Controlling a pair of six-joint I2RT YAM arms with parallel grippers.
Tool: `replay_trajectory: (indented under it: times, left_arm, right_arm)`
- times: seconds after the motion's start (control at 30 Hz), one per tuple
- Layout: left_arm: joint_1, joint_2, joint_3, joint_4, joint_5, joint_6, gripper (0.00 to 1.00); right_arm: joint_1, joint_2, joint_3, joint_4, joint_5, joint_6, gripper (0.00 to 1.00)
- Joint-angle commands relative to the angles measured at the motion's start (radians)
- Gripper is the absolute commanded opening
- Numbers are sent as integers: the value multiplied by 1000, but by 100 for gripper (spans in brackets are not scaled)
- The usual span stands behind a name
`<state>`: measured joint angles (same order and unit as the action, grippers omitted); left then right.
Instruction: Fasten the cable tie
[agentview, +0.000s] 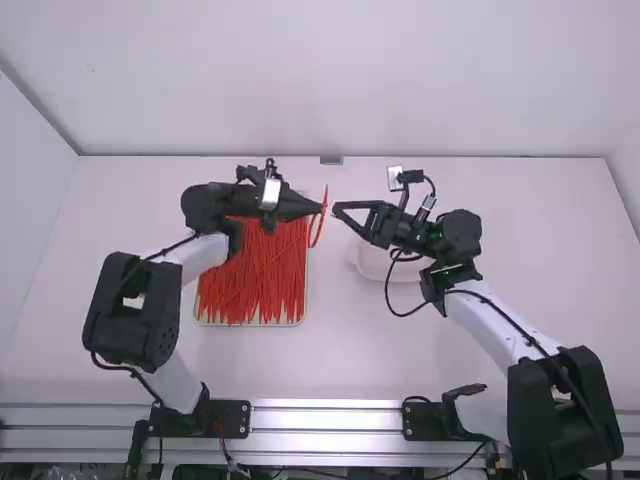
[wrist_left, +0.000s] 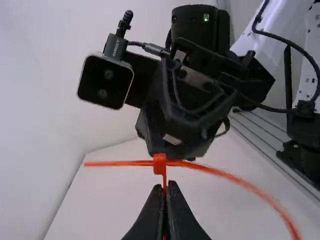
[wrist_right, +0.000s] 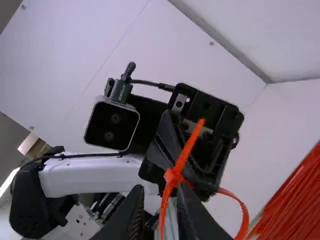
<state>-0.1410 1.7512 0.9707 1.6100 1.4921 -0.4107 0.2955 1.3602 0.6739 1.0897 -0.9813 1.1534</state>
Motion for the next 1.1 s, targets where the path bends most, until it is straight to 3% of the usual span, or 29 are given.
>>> replay_trajectory:
  times: [0.0,0.73,0.77,1.07]
  left_arm:
    - [14,-27,21,6,26,-21,1]
    - [-68,-32,19,8,65,-87,1]
    - [-64,-35,19,8,72,-95,1]
    - [-64,-44,19,8,72,-121,1]
  right_arm:
    - [20,-6,27,14,1,2,21]
    - [32,-6,27,29,23,-21,42]
    - [26,-6,27,29,19,-28,100]
    - [8,-6,27,29,13,-24,98]
